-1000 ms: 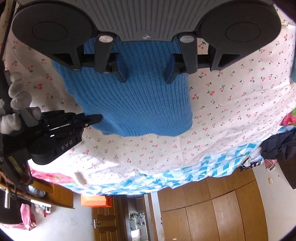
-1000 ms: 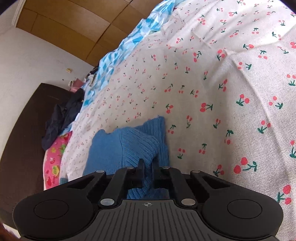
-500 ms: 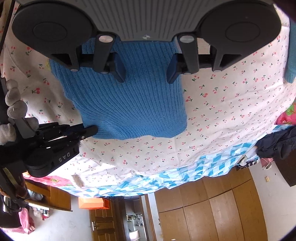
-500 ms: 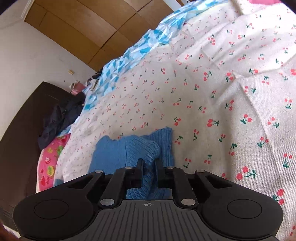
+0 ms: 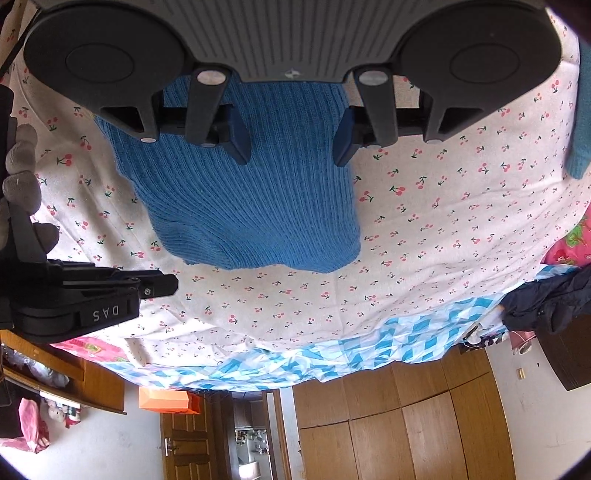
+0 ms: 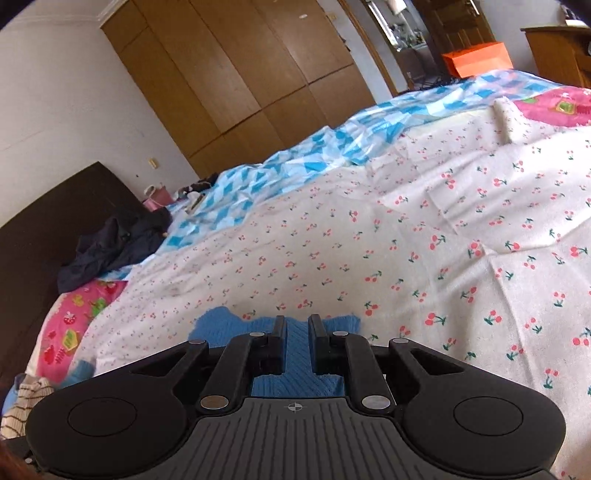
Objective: Fold small clothes
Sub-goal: 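Move both grippers back from the folded blue sweater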
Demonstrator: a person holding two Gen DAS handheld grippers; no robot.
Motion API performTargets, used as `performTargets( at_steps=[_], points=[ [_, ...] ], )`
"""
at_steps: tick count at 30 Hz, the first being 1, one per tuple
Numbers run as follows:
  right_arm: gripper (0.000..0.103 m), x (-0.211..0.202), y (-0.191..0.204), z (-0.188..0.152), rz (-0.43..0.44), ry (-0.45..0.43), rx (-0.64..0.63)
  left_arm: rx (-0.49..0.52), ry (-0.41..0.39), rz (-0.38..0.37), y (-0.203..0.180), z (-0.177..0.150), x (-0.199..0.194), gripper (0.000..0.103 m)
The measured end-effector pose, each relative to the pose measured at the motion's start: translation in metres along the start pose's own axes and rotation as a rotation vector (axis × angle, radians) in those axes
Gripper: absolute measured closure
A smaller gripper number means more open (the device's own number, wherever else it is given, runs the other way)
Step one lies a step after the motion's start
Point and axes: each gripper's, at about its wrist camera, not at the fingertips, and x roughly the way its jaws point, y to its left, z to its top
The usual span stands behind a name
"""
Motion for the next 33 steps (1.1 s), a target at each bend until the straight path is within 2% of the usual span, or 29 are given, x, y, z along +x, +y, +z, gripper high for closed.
performTargets(
  at_steps=[3, 6, 9, 13, 16, 19, 22, 26, 30, 33],
  points=[
    [0.088, 0.018, -0.006, -0.006, 0.017, 0.075, 0.028, 0.001, 0.009, -0.002, 0.0, 0.001, 0.006, 0.049],
    [0.089, 0.035, -0.012, -0.012, -0.003, 0.147, 0.016, -0.014, 0.021, -0.006, -0.001, 0.001, 0.013, 0.048],
    [0.097, 0.045, -0.016, -0.019, -0.039, 0.188, -0.006, -0.021, 0.03, -0.007, -0.001, 0.0, 0.017, 0.046],
    [0.1, 0.045, -0.021, -0.02, -0.037, 0.196, 0.019, -0.032, 0.052, -0.003, 0.002, 0.001, 0.02, 0.041],
    [0.1, 0.041, -0.024, -0.02, -0.03, 0.189, 0.04, -0.074, 0.072, -0.009, 0.006, 0.004, 0.019, 0.041],
    [0.099, 0.034, -0.022, -0.019, -0.033, 0.171, 0.044, -0.07, 0.089, 0.003, 0.004, 0.006, 0.015, 0.041],
    [0.088, 0.018, -0.008, -0.016, -0.034, 0.136, -0.002, -0.075, 0.089, 0.005, 0.003, 0.004, 0.008, 0.041],
    [0.088, 0.002, 0.017, -0.019, -0.013, 0.111, -0.065, -0.076, 0.107, 0.012, 0.004, -0.004, 0.006, 0.041],
    [0.088, -0.001, 0.025, -0.037, -0.063, 0.154, -0.126, -0.081, 0.117, 0.005, 0.005, -0.01, 0.004, 0.041],
    [0.089, -0.004, 0.02, -0.045, -0.102, 0.168, -0.111, -0.087, 0.13, -0.009, 0.005, -0.014, 0.003, 0.041]
  ],
)
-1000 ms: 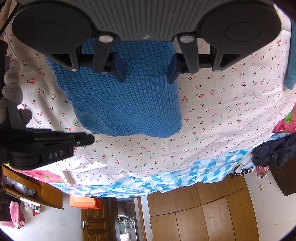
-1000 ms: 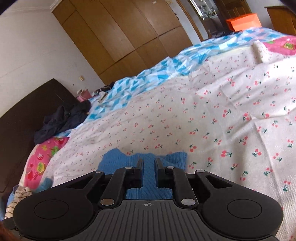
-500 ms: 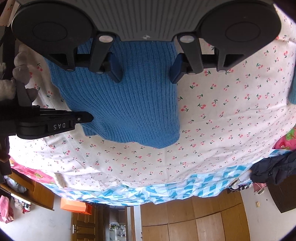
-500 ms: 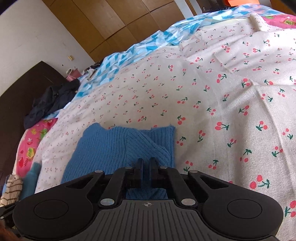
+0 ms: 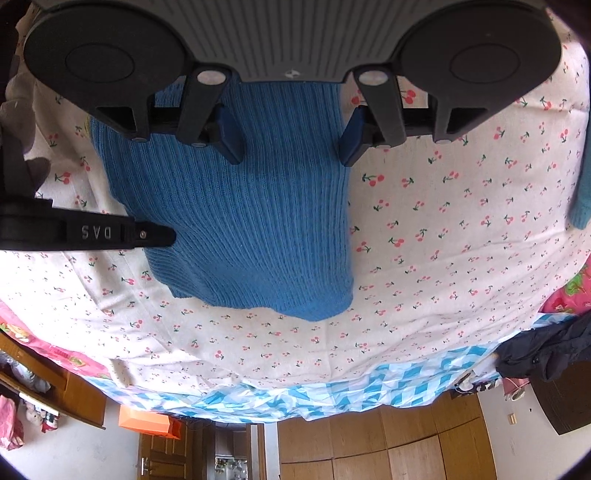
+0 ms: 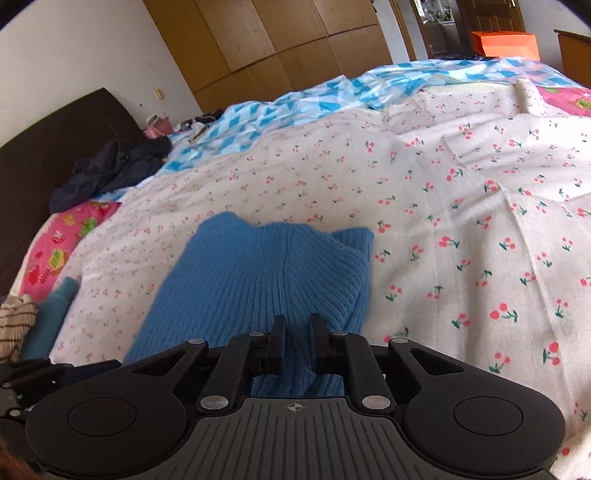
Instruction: Fold small clothes
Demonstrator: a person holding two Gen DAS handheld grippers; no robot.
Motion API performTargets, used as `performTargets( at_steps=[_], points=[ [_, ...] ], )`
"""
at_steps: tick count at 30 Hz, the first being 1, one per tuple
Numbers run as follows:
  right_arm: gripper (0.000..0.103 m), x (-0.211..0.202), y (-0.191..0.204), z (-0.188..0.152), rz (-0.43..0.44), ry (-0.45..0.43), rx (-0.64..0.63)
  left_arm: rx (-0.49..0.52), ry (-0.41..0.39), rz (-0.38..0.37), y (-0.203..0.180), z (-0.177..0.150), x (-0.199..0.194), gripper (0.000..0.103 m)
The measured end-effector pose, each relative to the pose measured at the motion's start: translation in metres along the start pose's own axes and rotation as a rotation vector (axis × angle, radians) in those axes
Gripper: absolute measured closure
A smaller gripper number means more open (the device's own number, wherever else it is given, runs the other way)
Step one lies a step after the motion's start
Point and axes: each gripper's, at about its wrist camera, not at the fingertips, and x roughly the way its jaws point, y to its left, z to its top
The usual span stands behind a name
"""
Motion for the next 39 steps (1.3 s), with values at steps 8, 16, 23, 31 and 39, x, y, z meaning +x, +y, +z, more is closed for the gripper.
performTargets(
  at_steps=[8, 16, 23, 31, 39],
  points=[
    [0.088, -0.035, 0.011, -0.024, -0.05, -0.091, -0.012, -0.021, 0.014, -0.024, 0.005, -0.011, -0.004, 0.041],
    [0.084, -0.037, 0.019, -0.037, -0.094, -0.059, -0.019, -0.039, 0.039, -0.036, 0.011, -0.022, -0.002, 0.04],
    [0.084, -0.05, 0.029, -0.049, -0.114, -0.09, -0.041, -0.044, 0.031, -0.048, 0.015, -0.027, -0.007, 0.04],
    [0.084, -0.057, 0.042, -0.062, -0.129, -0.072, -0.072, -0.055, 0.032, -0.066, 0.021, -0.034, -0.012, 0.038],
    [0.081, -0.051, 0.044, -0.065, -0.166, -0.054, -0.087, -0.059, 0.04, -0.075, 0.023, -0.04, -0.012, 0.037]
  ],
)
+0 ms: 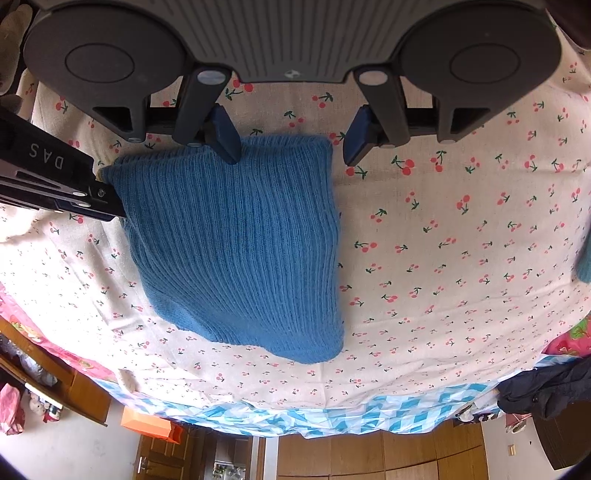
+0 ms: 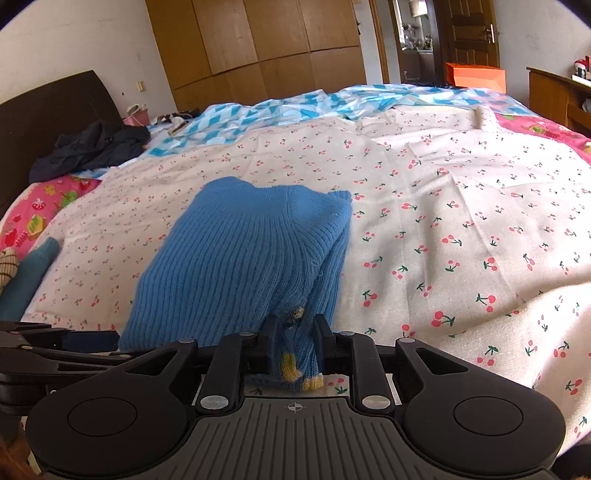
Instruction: Fold small clothes
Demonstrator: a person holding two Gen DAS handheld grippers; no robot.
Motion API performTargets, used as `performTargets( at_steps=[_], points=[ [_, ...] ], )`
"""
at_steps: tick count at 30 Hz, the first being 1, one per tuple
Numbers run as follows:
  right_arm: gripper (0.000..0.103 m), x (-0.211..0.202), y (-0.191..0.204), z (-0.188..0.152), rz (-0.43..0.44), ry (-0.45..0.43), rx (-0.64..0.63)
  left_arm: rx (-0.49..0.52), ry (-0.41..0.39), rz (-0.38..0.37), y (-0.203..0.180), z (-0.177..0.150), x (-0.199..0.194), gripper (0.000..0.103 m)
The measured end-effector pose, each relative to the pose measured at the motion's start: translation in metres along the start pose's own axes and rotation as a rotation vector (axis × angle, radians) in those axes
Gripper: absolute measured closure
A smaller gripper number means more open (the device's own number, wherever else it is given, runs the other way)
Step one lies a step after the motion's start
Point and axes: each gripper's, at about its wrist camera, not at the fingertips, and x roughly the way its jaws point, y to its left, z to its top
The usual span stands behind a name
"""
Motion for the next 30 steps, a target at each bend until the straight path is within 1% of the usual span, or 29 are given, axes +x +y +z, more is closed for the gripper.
performTargets(
  at_steps=[6, 8, 13, 17, 21, 24, 26, 27, 29, 30],
  points=[
    [0.081, -0.001, 0.002, -0.003, -0.003, 0.001, -0.008, -0.006, 0.003, -0.004, 0.002, -0.001, 0.0, 0.037],
    [0.078, 0.002, 0.002, -0.004, -0.014, 0.016, -0.02, -0.006, 0.006, -0.004, 0.002, -0.002, 0.0, 0.036],
    [0.078, 0.001, -0.002, -0.004, 0.0, 0.017, 0.015, -0.012, 0.013, 0.0, 0.005, -0.004, 0.001, 0.036],
    [0.077, -0.004, -0.01, 0.001, 0.033, -0.006, 0.061, -0.032, -0.015, -0.008, 0.012, -0.003, -0.008, 0.036],
    [0.075, -0.006, -0.02, 0.011, 0.057, -0.026, 0.132, -0.044, -0.065, -0.006, 0.022, 0.009, -0.02, 0.036],
    [0.07, -0.001, -0.026, 0.023, 0.081, -0.034, 0.174, -0.06, -0.082, -0.016, 0.029, 0.021, -0.02, 0.036],
    [0.06, 0.006, -0.029, 0.032, 0.097, -0.032, 0.193, -0.057, -0.078, -0.025, 0.032, 0.028, -0.015, 0.036],
    [0.059, 0.011, -0.031, 0.037, 0.107, -0.033, 0.202, -0.051, -0.072, -0.03, 0.032, 0.032, -0.011, 0.036],
    [0.054, 0.024, -0.035, 0.045, 0.112, -0.017, 0.221, -0.042, -0.063, -0.055, 0.032, 0.039, -0.003, 0.036],
    [0.053, 0.031, -0.038, 0.047, 0.115, -0.003, 0.232, -0.042, -0.059, -0.074, 0.033, 0.042, 0.0, 0.036]
  ],
)
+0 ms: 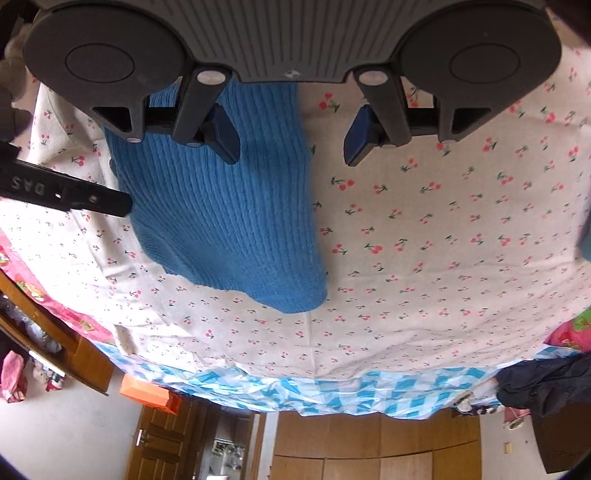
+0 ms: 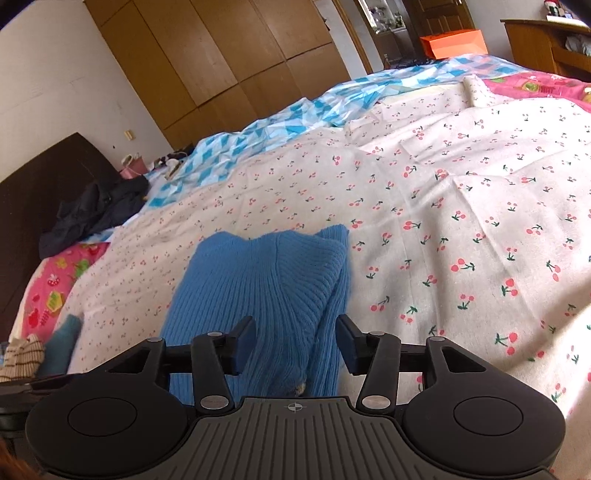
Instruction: Fold small clothes
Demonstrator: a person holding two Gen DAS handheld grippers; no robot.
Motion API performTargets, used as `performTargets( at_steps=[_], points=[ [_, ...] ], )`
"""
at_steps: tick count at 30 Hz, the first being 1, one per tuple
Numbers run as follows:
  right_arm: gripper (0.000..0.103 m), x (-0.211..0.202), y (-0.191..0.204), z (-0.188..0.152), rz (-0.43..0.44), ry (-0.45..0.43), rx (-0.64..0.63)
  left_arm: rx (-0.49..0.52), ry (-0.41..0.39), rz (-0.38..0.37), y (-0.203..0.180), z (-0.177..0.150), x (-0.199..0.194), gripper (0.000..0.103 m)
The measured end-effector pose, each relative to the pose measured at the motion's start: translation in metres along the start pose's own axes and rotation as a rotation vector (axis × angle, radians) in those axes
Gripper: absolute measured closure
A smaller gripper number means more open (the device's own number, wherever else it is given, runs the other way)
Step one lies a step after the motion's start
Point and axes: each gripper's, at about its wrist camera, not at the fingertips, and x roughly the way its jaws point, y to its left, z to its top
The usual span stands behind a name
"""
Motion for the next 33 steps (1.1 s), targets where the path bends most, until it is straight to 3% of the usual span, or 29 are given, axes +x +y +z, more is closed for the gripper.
performTargets(
  at_steps=[8, 17, 27, 30, 33],
  points=[
    [0.047, 0.041, -0.032, 0.003, 0.097, 0.102, 0.152, -0.021, 0.03, -0.126, 0.009, 0.011, 0.032, 0.031],
    [0.044, 0.047, -0.062, 0.013, 0.217, 0.126, 0.275, -0.098, 0.048, -0.233, 0.025, 0.019, 0.051, 0.025],
    [0.042, 0.083, -0.062, 0.016, 0.302, 0.203, 0.297, -0.136, 0.106, -0.303, 0.025, 0.028, 0.08, 0.018],
    [0.053, 0.085, -0.066, 0.018, 0.317, 0.217, 0.329, -0.154, 0.141, -0.325, 0.026, 0.029, 0.092, 0.014],
    [0.065, 0.082, -0.072, 0.014, 0.357, 0.232, 0.381, -0.181, 0.15, -0.35, 0.025, 0.026, 0.087, 0.025]
  ],
)
